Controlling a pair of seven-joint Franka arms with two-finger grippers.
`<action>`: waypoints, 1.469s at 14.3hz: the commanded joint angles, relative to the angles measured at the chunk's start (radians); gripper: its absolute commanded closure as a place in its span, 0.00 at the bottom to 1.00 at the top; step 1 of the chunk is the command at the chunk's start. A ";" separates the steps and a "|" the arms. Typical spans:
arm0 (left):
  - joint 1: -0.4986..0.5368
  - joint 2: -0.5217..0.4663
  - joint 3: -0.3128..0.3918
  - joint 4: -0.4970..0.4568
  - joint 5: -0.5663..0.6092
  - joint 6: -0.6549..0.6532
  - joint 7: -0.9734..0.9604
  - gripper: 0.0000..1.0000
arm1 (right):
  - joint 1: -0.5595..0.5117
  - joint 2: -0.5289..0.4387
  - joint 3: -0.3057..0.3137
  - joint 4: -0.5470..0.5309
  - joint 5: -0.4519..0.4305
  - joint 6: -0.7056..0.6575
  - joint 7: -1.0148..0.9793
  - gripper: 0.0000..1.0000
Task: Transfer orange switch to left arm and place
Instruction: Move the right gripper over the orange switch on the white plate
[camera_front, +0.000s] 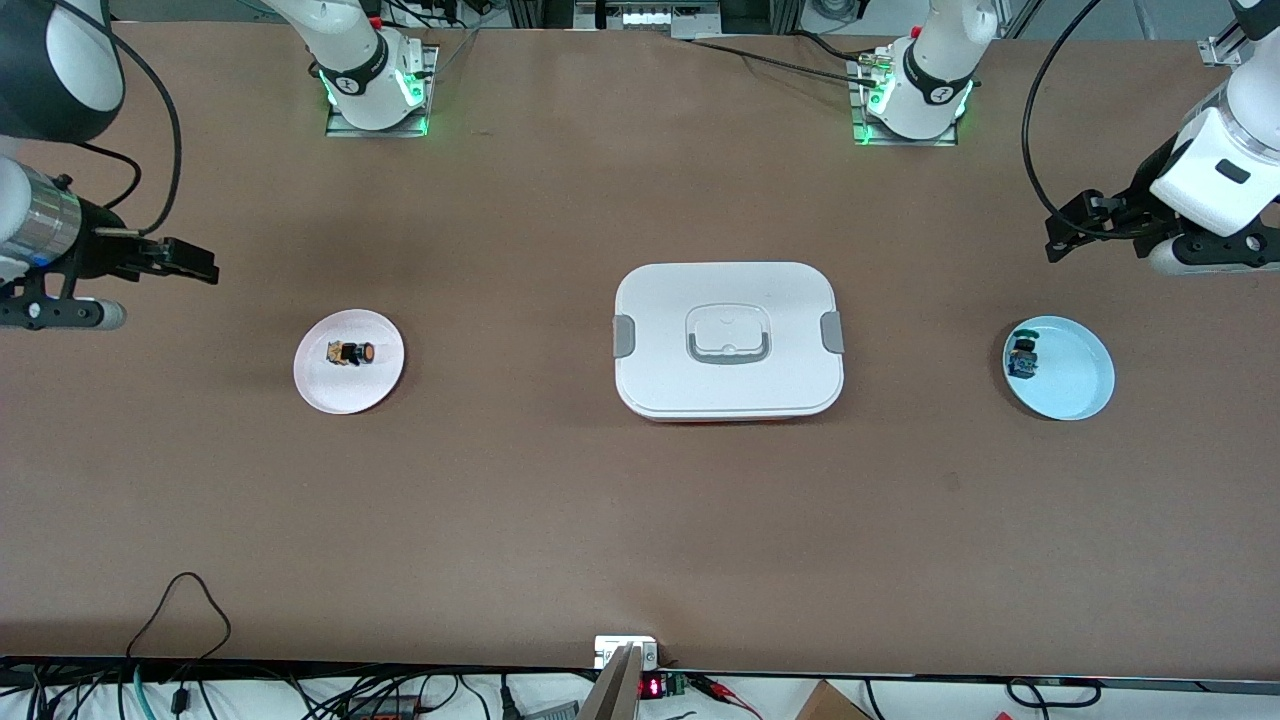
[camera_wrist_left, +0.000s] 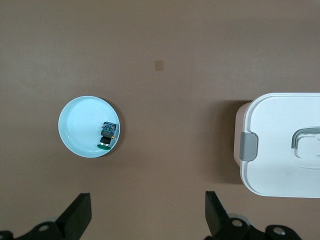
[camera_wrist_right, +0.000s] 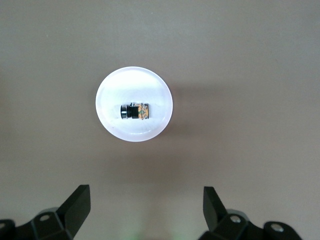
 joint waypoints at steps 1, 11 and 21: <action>0.002 0.009 -0.002 0.023 0.020 -0.013 -0.004 0.00 | 0.000 0.041 0.000 -0.001 -0.004 0.048 0.002 0.00; 0.003 0.009 0.000 0.023 0.020 -0.013 -0.004 0.00 | 0.020 0.178 0.001 -0.071 -0.007 0.246 -0.007 0.00; 0.022 0.015 0.000 0.023 0.020 -0.015 -0.004 0.00 | 0.062 0.182 0.003 -0.375 0.003 0.627 0.002 0.00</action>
